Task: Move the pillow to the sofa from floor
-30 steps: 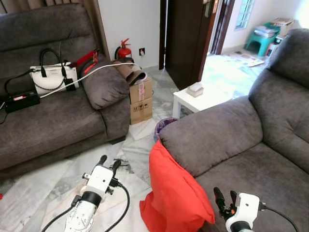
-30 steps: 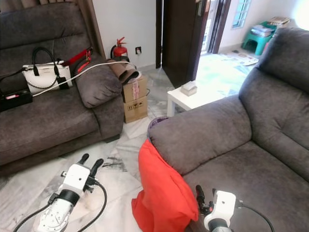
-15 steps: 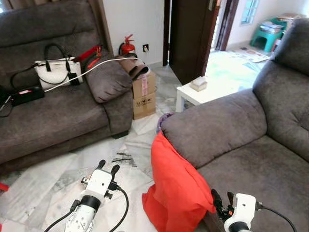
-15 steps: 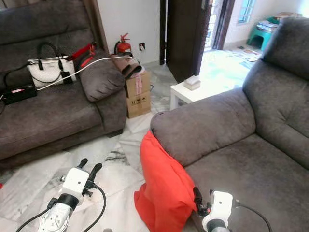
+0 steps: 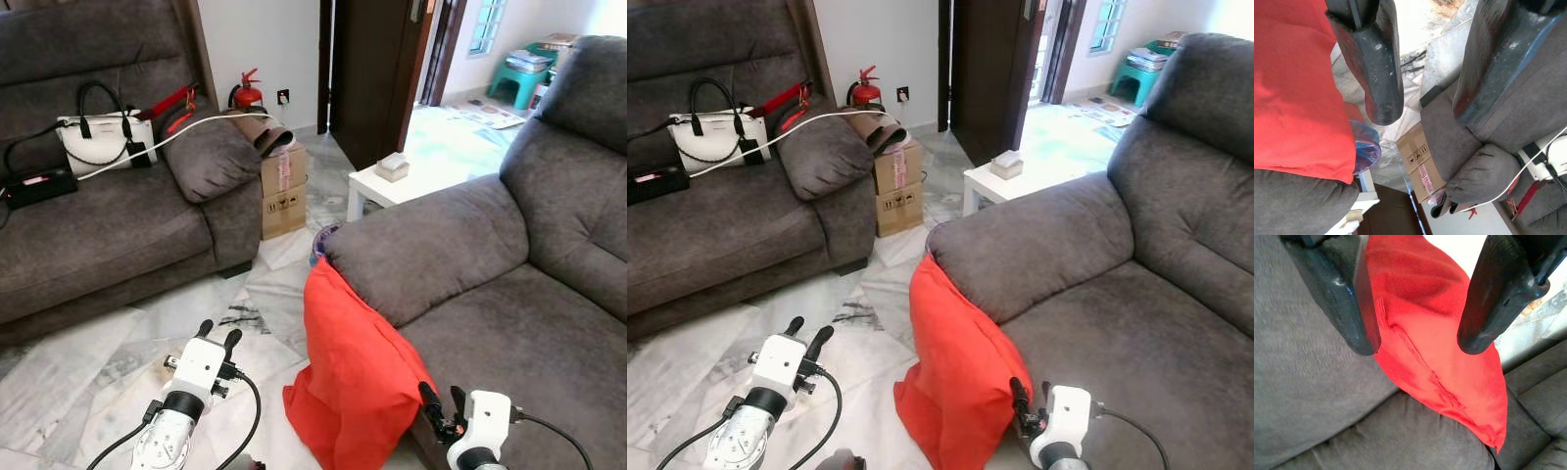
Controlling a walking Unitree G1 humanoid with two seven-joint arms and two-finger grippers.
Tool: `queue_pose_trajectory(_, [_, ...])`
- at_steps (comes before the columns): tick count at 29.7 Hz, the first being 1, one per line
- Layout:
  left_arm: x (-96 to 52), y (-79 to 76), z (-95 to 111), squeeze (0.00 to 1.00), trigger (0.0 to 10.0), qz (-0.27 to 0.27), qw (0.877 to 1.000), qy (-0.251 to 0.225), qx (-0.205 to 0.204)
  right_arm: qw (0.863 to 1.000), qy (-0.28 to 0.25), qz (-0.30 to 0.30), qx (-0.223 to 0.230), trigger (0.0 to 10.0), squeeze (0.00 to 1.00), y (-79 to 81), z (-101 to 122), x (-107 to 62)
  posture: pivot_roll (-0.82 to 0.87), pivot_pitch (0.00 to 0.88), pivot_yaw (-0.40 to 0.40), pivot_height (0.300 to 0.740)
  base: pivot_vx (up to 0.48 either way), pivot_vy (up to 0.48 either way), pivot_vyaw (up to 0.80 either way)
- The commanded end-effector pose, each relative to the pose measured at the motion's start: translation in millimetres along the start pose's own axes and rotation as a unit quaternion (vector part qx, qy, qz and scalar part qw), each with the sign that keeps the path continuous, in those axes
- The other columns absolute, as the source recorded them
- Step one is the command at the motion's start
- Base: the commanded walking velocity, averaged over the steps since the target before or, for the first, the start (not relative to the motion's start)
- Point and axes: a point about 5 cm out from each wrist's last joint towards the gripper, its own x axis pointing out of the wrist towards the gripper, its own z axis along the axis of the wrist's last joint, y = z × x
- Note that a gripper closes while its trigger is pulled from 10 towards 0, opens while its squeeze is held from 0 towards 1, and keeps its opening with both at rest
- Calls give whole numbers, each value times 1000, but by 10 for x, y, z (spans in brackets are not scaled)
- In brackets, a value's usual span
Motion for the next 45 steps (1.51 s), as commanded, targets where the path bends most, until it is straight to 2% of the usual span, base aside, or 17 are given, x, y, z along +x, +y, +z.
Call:
queue_pose_trajectory(1, [-21, 37, -39, 0, 10000, 14, 1000, 15, -19, 1000, 5, 2, 1, 10000, 0, 10, -9, 4, -12, 95, 35, 640, 0, 0, 0])
queue_pose_trajectory(6, [-28, 40, -53, 0, 10000, 16, 999, 21, -42, 1000, 10, 10, -2, 10000, 0, 42, -18, 15, -8, 100, 34, 640, 0, 0, 0])
queue_pose_trajectory(17, [-53, 59, -65, 0, 10000, 18, 999, 26, -41, 999, 19, 29, -14, 10000, 0, 109, -30, 36, 0, 113, 28, 640, 0, 0, 0])
queue_pose_trajectory(19, [-62, 61, -71, 0, 10000, 19, 999, 28, -41, 999, 21, 29, -12, 10000, 0, 123, -32, 44, 0, 113, 28, 626, 0, 0, 0])
queue_pose_trajectory(22, [-53, 65, -57, 0, 10000, 19, 999, 25, -36, 999, 1, 46, 1, 10000, 0, 156, 1, 45, 2, 115, 26, 622, 0, 0, 0])
queue_pose_trajectory(31, [-45, 82, -41, 0, 10000, 23, 999, 26, -38, 999, 0, 41, 0, 10000, 0, 147, 5, 45, 4, 114, 26, 622, 0, 0, 0])
queue_pose_trajectory(32, [-51, 80, -45, 0, 10000, 25, 998, 27, -47, 998, -3, 57, 4, 10000, 0, 168, 10, 44, 4, 114, 25, 622, 0, 0, 0])
queue_pose_trajectory(37, [-47, 80, -36, 0, 10000, 25, 998, 26, -47, 998, -4, 60, -3, 10000, 0, 177, 13, 44, 5, 113, 23, 622, 0, 0, 0])
queue_pose_trajectory(45, [-46, 73, -29, 0, 10000, 20, 998, 26, -50, 997, -8, 79, -8, 10000, 0, 220, 23, 50, 6, 114, 24, 622, 288, 0, 276])
